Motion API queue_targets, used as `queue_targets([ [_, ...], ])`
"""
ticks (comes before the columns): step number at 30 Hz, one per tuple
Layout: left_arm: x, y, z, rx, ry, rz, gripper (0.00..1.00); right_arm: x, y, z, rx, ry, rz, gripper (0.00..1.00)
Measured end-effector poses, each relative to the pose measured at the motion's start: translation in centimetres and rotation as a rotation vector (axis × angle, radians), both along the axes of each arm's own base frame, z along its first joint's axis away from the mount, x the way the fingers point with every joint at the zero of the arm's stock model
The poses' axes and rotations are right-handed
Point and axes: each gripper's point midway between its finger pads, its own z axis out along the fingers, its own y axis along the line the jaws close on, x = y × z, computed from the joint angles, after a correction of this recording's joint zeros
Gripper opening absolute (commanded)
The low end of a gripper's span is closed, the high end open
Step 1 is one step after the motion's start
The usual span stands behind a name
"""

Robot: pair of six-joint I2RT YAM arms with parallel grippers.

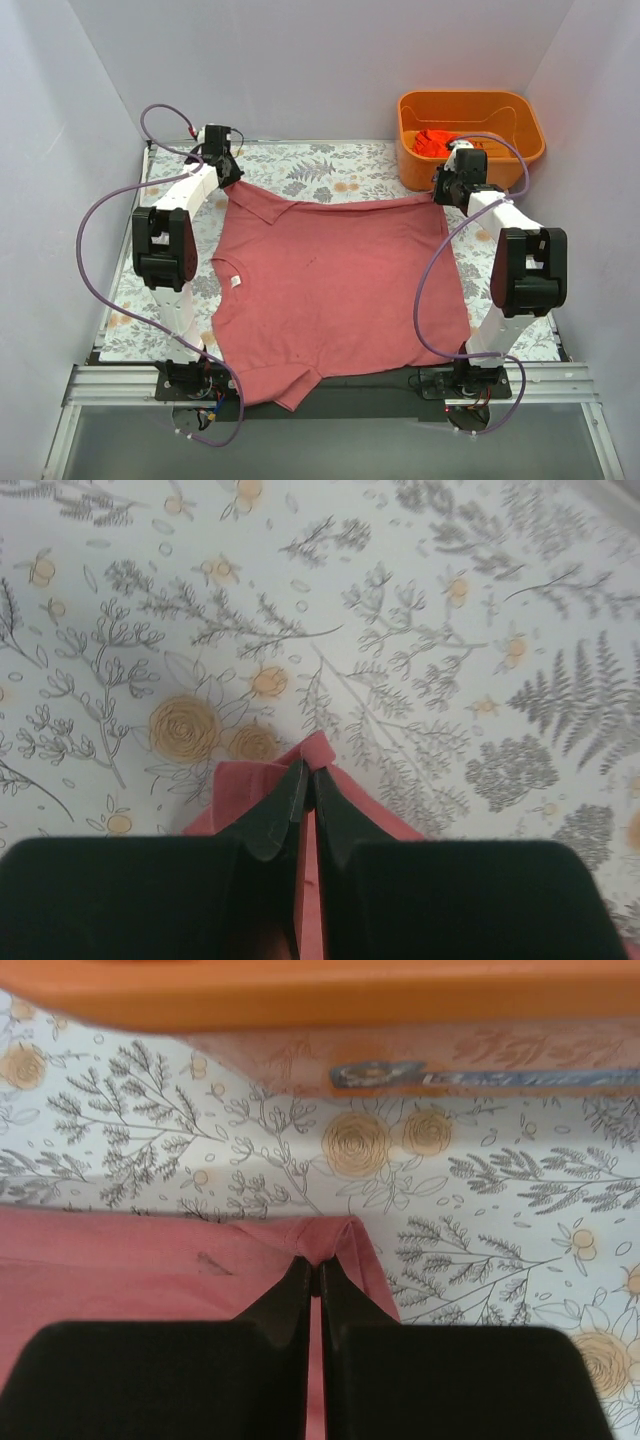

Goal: Fold and stack the t-shirts
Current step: Fold the tshirt

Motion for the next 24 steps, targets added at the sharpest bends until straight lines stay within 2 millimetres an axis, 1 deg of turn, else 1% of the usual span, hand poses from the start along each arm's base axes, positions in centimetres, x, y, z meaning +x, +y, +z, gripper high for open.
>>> queue_targets([
  [3,1.6,-0.4,2.7,-0.021,-0.066,-0.008,0.00,0.8,-0.2,1.0,0.011,-0.034,0.000,0.01],
  [5,2.2,-0.6,3.9,-0.032,-0.096,-0.012,0.00,1.1,-0.4,1.3,0.015,-0.049,-0.002,0.01],
  [7,2.5,-0.9,4.5,-0.043,-0.110,-0.017,0.00,1.3,-0.6,1.6,0.018,-0.056,-0.004,0.01],
  [9,2.5,-1.0,4.5,-0.048,-0.108,-0.020,0.00,1.6,-0.6,1.8,0.024,-0.063,-0.006,0.01],
  [11,2.6,-1.1,4.0,-0.052,-0.097,-0.025,0.00,1.7,-0.6,1.7,0.029,-0.062,-0.006,0.01],
  [14,2.5,-1.3,2.9,-0.058,-0.067,-0.030,0.00,1.8,-0.4,1.3,0.039,-0.053,-0.004,0.01],
  [15,2.2,-1.4,2.1,-0.064,-0.039,-0.033,0.00,1.8,-0.4,1.1,0.045,-0.048,-0.002,0.01],
  [18,1.6,-1.5,1.5,-0.072,-0.009,-0.036,0.00,1.7,0.0,1.1,0.061,-0.046,0.006,0.01],
  [21,0.9,-1.7,1.4,-0.085,0.018,-0.037,0.00,1.7,0.1,1.4,0.069,-0.049,0.013,0.01],
  [24,-0.3,-1.7,1.7,-0.093,0.053,-0.026,0.00,1.3,0.2,1.9,0.071,-0.054,0.015,0.01],
])
